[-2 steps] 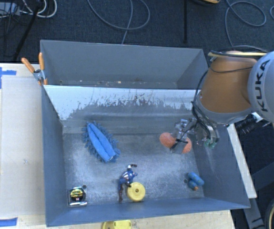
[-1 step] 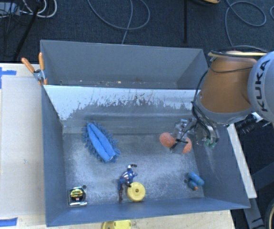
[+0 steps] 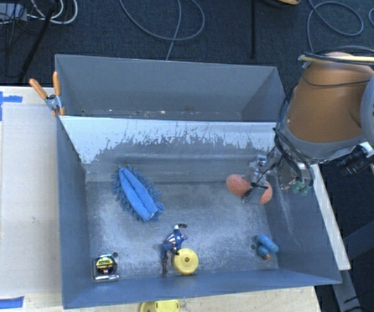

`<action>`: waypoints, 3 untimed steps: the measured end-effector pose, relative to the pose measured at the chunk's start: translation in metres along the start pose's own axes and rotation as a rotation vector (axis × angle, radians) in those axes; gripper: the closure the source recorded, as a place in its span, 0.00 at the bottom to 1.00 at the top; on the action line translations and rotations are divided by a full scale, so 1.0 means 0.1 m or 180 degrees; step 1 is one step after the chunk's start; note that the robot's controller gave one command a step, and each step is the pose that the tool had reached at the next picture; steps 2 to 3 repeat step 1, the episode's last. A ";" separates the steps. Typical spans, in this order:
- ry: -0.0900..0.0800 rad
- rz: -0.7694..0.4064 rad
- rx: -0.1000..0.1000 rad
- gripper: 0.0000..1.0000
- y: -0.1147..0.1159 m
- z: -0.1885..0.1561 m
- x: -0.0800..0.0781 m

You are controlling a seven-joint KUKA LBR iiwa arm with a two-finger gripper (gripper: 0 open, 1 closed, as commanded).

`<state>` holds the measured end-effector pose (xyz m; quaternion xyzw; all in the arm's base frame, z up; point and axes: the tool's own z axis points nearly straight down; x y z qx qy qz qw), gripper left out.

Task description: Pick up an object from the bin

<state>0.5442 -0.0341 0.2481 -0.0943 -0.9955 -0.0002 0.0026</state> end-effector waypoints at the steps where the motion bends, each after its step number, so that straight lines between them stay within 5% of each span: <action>1: -0.0070 0.0037 -0.0007 1.00 0.11 -0.23 -0.32; 3: -0.0070 0.0037 -0.0007 1.00 0.11 -0.23 -0.32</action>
Offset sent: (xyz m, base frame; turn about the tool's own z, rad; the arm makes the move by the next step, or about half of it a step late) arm -0.0387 0.0475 -0.0086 0.0351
